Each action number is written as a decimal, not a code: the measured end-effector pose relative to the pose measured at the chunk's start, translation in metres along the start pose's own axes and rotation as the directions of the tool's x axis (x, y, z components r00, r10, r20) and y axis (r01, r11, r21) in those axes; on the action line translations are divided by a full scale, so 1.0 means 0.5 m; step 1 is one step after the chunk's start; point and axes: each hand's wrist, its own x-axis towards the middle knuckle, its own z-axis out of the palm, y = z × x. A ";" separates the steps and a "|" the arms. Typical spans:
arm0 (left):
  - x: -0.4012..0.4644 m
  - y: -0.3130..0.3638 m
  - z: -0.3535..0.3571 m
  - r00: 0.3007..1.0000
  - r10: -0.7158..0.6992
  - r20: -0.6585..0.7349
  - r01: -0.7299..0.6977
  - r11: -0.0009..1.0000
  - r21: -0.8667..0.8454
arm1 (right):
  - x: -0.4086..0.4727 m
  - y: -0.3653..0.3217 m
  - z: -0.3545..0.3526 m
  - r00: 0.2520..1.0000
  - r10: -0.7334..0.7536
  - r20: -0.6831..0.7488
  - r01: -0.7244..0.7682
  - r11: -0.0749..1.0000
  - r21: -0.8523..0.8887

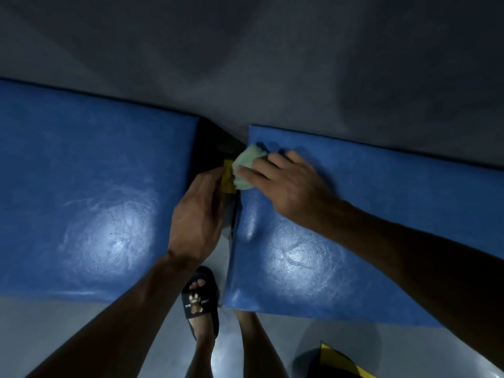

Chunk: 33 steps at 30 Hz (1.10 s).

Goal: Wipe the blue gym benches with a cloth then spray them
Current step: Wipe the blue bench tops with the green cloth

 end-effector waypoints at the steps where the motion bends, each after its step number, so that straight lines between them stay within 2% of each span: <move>1: -0.004 -0.001 -0.001 1.000 -0.004 -0.007 0.004 1.000 0.004 | -0.001 0.013 -0.002 0.999 -0.034 -0.005 0.034 0.999 0.005; 6: -0.009 -0.005 -0.008 1.000 -0.006 -0.018 0.006 0.999 0.032 | 0.061 0.073 -0.007 0.995 0.094 -0.031 -0.095 0.995 -0.019; 11: -0.021 -0.005 -0.010 1.000 -0.027 -0.004 0.027 0.999 0.025 | 0.027 0.014 0.015 0.963 0.249 -0.107 -0.213 0.939 0.269; 13: -0.029 -0.004 -0.016 1.000 -0.024 0.008 0.024 0.999 0.037 | -0.021 -0.057 0.018 0.981 0.162 -0.104 -0.121 0.938 0.324; 15: -0.035 -0.005 -0.024 1.000 -0.023 0.017 0.022 0.998 0.054 | -0.070 -0.103 0.021 0.996 0.038 -0.079 -0.012 0.952 0.305; 18: -0.039 -0.009 -0.034 0.999 -0.030 0.031 0.027 0.996 0.086 | -0.042 -0.047 0.028 0.996 -0.042 -0.073 0.062 0.952 0.299; 21: -0.041 -0.018 -0.037 0.999 -0.025 0.025 0.023 0.995 0.097 | 0.062 0.032 0.031 0.991 0.088 -0.097 -0.056 0.954 0.294; 23: -0.043 -0.023 -0.036 1.000 -0.014 0.017 0.012 0.995 0.101 | 0.096 0.039 0.028 0.968 0.239 -0.081 -0.201 0.925 0.323; 24: -0.046 -0.023 -0.035 1.000 -0.007 0.022 0.005 0.995 0.099 | 0.089 0.021 0.030 0.957 0.273 -0.102 -0.225 0.915 0.334; 26: -0.055 -0.020 -0.037 0.999 0.003 0.039 -0.007 0.996 0.088 | 0.039 -0.043 0.037 0.965 0.224 -0.135 -0.160 0.914 0.373; 30: -0.074 -0.015 -0.048 1.000 0.012 0.023 -0.014 0.998 0.069 | -0.077 -0.170 0.036 0.994 -0.047 -0.101 0.083 0.919 0.385; 33: -0.083 -0.016 -0.061 1.000 0.014 0.022 -0.016 0.998 0.056 | -0.048 -0.117 0.024 0.965 -0.254 -0.059 0.261 0.929 0.263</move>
